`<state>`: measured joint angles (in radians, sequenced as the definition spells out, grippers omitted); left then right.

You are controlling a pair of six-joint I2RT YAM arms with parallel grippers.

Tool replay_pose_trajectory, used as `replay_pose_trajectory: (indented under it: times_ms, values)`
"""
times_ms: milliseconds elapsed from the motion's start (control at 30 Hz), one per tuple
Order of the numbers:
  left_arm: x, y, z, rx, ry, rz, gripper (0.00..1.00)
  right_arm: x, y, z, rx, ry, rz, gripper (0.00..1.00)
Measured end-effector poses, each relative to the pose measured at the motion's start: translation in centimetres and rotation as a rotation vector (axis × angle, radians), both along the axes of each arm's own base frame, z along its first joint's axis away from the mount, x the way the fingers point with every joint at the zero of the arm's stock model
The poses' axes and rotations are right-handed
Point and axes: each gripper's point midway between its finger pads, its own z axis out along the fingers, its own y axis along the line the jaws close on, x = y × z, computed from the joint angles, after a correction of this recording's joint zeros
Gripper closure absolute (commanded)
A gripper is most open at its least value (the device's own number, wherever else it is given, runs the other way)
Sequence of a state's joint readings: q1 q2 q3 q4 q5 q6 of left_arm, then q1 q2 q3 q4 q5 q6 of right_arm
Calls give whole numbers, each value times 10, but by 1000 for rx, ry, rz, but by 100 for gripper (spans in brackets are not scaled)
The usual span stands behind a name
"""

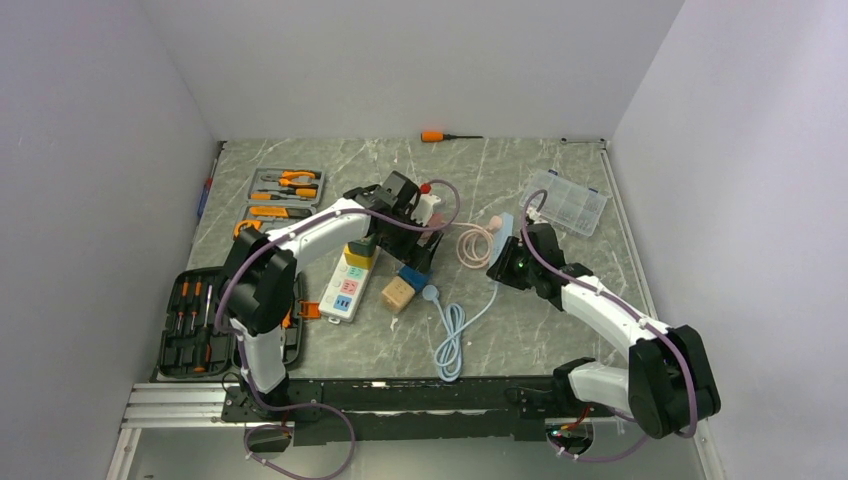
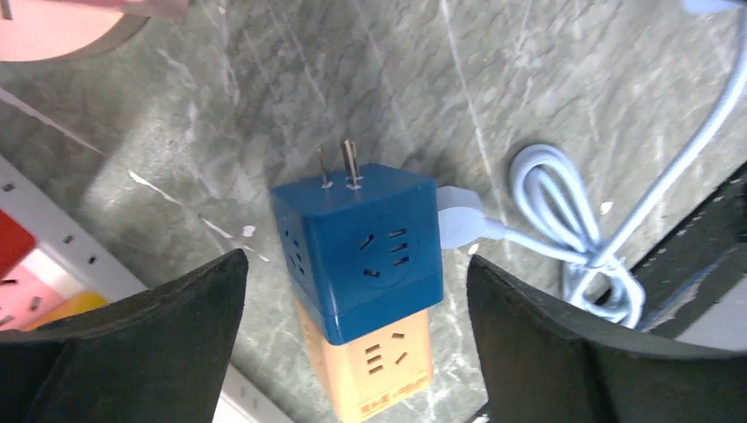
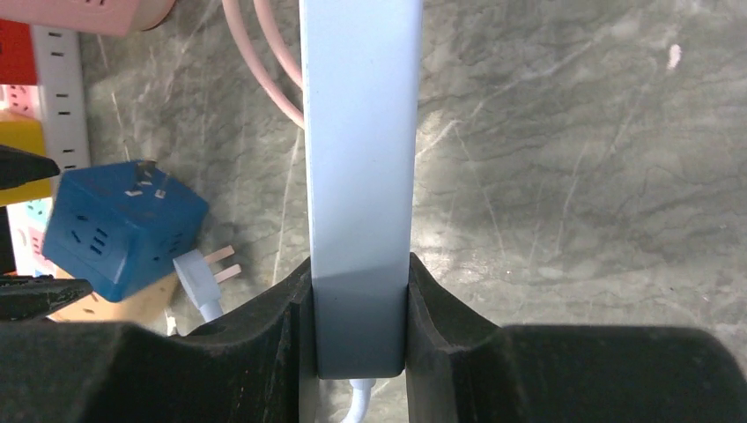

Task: Pull the plug off the socket
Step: Place the plug at the center of the board.

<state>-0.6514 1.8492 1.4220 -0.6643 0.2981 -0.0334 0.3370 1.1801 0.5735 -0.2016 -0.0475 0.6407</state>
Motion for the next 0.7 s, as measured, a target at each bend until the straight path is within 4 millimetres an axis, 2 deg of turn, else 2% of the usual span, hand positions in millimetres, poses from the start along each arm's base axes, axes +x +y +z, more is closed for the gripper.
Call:
replay_pose_trajectory:
  times_ms: [167,333,400,500,700]
  values:
    - [-4,-8,9,-36,47,-2,1,2,10,4,26,-5,51,100]
    - [1,-16,38,-80,22,-55,1,2,20,3,48,-10,105,100]
    - [11,-21,53,-101,-44,-95,1,1,26,4,51,-12,139,100]
    - [20,-20,65,-111,-162,-161,0,2,39,7,50,-15,200,100]
    - [41,-24,77,-112,-368,-306,1,18,68,27,66,-29,313,100]
